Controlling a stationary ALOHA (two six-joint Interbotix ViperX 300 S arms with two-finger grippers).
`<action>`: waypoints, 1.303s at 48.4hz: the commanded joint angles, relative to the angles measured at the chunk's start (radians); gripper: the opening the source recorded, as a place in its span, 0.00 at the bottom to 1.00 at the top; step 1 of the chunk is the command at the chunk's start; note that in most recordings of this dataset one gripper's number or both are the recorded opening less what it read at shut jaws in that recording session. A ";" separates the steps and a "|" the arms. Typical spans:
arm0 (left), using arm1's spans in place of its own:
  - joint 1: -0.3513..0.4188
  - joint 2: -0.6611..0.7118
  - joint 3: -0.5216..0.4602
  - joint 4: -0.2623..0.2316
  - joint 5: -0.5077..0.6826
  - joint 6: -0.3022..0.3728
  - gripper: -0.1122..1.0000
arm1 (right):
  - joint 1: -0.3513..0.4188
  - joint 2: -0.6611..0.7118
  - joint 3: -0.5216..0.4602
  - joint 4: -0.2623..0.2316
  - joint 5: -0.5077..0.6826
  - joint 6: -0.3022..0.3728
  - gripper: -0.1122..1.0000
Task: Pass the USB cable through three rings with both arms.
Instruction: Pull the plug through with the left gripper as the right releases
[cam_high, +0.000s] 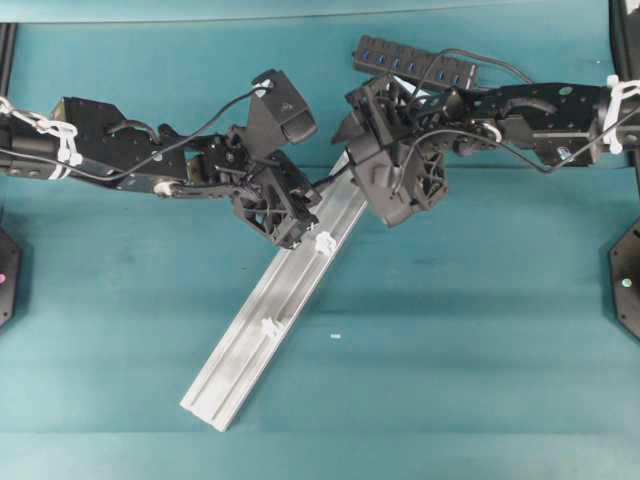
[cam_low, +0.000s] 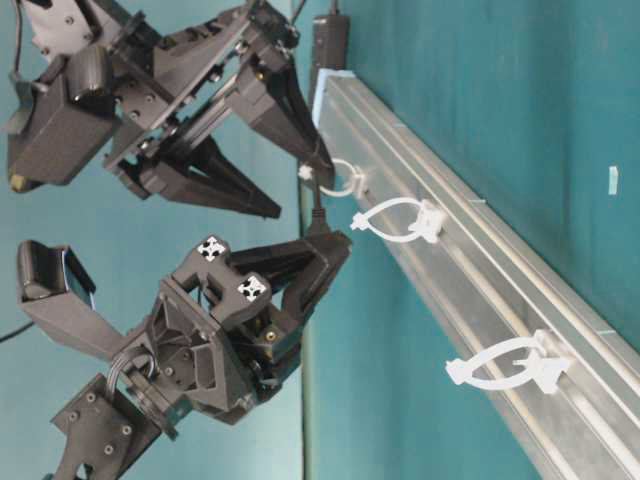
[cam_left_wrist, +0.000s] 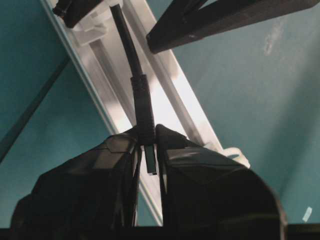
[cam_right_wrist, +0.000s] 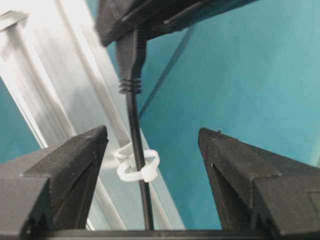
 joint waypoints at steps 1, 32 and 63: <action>-0.009 -0.028 -0.009 0.002 -0.012 0.000 0.19 | 0.009 0.015 -0.003 0.005 -0.009 0.014 0.83; -0.009 -0.028 -0.006 0.002 -0.017 0.000 0.19 | 0.014 0.037 -0.008 -0.009 -0.021 -0.002 0.30; -0.009 -0.043 0.028 0.002 -0.048 -0.014 0.36 | 0.014 0.049 -0.026 -0.051 0.014 -0.041 0.17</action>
